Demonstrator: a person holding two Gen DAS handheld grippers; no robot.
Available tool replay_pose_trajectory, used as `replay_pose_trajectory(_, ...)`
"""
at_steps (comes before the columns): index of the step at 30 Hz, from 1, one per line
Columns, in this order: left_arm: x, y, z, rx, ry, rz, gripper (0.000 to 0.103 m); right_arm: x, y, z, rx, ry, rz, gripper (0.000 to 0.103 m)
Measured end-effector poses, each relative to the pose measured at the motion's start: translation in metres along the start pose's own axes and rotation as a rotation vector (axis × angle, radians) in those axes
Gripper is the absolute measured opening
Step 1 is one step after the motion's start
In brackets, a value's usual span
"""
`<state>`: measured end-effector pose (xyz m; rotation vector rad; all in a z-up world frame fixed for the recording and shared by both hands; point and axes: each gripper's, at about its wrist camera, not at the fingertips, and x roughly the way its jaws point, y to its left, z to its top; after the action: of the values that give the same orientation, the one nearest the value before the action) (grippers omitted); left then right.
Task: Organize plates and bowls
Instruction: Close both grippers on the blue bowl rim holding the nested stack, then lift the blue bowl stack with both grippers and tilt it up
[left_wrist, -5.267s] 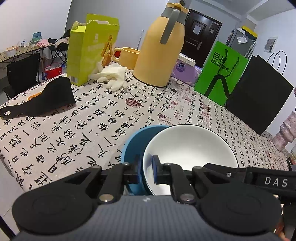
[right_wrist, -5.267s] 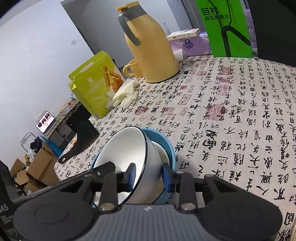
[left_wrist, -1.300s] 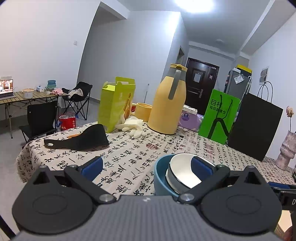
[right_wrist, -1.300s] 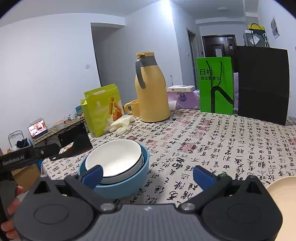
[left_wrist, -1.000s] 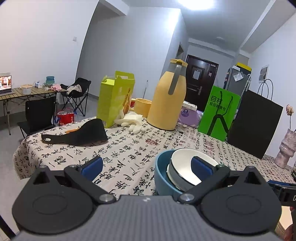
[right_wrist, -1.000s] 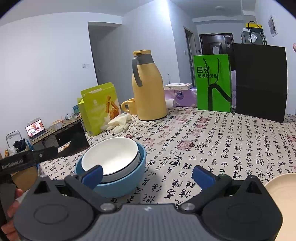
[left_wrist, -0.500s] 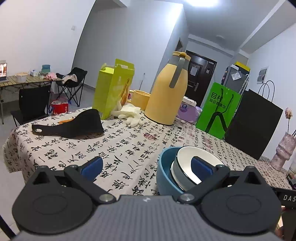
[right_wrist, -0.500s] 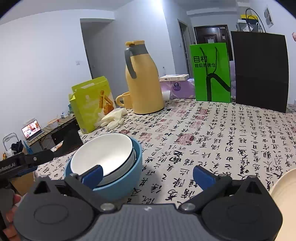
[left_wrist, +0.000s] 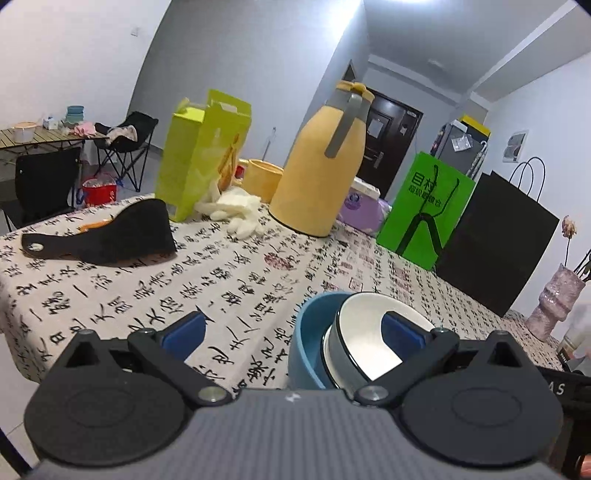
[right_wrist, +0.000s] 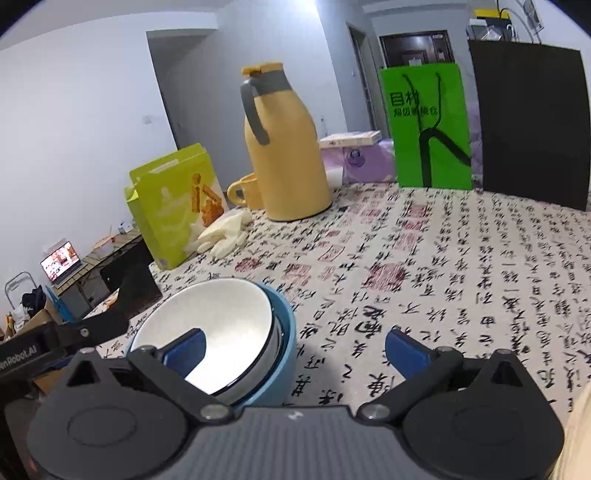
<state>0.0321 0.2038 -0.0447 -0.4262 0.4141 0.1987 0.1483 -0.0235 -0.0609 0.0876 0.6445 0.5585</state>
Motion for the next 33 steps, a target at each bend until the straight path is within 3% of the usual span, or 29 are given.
replay_pose_trajectory(8,0.023,0.0,-0.001,-0.017,0.051,-0.019,0.103,0.029,-0.008,0.0,0.035,0.095,-0.002,0.103)
replay_pose_trajectory(14,0.045,0.002,-0.003,-0.051,0.132,-0.027,0.103,0.046,-0.01,-0.001,0.058,0.153,0.002,0.102)
replay_pose_trajectory(23,0.062,0.014,-0.005,-0.148,0.209,-0.057,0.102,0.058,-0.015,-0.001,0.122,0.186,0.071,0.089)
replay_pose_trajectory(25,0.067,0.016,-0.006,-0.169,0.235,-0.075,0.092,0.061,-0.016,0.0,0.137,0.197,0.092,0.082)
replay_pose_trajectory(27,0.072,0.018,-0.006,-0.191,0.263,-0.092,0.076,0.066,-0.017,0.002,0.167,0.217,0.129,0.066)
replay_pose_trajectory(33,0.078,0.015,-0.008,-0.214,0.307,-0.143,0.052,0.074,-0.018,0.001,0.224,0.256,0.2,0.054)
